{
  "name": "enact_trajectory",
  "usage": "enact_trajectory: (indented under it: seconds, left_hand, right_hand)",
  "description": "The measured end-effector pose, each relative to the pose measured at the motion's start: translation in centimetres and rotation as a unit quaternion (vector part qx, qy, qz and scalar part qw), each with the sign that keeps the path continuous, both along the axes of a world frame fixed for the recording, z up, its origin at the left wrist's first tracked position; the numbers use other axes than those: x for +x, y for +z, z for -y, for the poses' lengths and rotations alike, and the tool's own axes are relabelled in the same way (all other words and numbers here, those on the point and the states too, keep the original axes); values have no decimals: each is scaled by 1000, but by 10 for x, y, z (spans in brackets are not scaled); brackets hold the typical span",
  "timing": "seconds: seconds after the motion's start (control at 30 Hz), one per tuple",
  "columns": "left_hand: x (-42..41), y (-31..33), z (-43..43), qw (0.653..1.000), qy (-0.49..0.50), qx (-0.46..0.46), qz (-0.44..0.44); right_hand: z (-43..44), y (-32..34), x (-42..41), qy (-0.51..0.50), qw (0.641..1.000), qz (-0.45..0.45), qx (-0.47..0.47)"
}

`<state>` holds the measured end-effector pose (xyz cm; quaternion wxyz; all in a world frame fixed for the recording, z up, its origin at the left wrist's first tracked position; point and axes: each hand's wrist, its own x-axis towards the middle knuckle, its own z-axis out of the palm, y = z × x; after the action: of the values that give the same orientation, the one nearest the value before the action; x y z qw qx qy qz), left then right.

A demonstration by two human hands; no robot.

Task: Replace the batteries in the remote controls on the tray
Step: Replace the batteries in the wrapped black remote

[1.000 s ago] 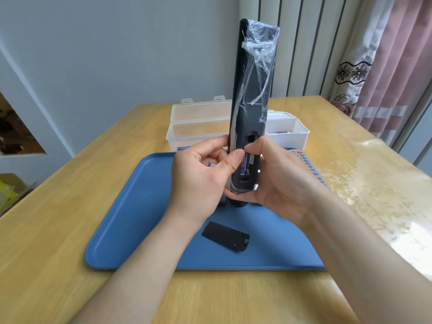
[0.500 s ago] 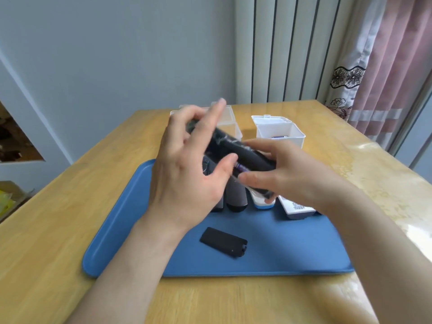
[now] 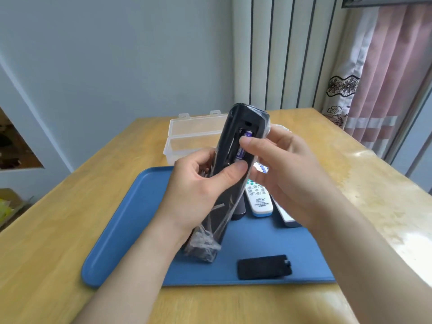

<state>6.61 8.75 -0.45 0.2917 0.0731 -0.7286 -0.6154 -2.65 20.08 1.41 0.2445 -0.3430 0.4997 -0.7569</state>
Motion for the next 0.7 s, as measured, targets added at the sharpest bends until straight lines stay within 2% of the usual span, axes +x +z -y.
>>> enact_trajectory:
  seconds: [0.07, 0.27, 0.47, 0.7]
  left_hand:
    - [-2, -3, 1, 1000, -4, 23, -7]
    - [-9, -8, 0, 1000, 25, 6, -14]
    - [-9, -7, -1, 999, 33, -8, -16]
    - [-10, -11, -6, 990, 92, -106, -17]
  right_hand:
    - [2, 0, 3, 2, 1000, 24, 2]
    - [9, 1, 2, -13, 993, 103, 48]
    - [21, 3, 9, -108, 985, 131, 26]
    - [34, 6, 15, -182, 970, 161, 12]
